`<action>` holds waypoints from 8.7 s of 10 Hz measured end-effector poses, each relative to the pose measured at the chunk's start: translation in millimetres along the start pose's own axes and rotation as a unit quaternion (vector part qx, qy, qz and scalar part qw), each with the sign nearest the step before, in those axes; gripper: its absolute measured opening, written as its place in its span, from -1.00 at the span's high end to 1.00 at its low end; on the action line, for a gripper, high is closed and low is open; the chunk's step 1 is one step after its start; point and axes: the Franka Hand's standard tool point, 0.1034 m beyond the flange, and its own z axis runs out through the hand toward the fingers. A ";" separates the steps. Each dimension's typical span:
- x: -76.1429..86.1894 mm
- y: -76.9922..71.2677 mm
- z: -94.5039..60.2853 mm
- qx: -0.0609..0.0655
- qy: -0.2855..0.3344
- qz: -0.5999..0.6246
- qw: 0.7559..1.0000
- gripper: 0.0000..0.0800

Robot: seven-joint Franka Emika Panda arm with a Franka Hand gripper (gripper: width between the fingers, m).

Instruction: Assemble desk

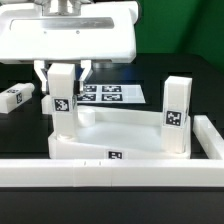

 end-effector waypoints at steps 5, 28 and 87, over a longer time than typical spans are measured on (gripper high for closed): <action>-4.1 9.6 -0.2 -0.029 0.034 -0.002 0.999 0.27; -4.8 0.1 -15.0 0.073 -0.174 0.036 0.981 -0.62; -0.3 -26.2 -5.0 -0.015 -0.218 0.315 0.924 -0.62</action>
Offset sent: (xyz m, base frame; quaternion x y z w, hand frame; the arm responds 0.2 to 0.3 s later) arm -0.0123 0.0020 -0.0095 0.0010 0.0263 0.0230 0.9994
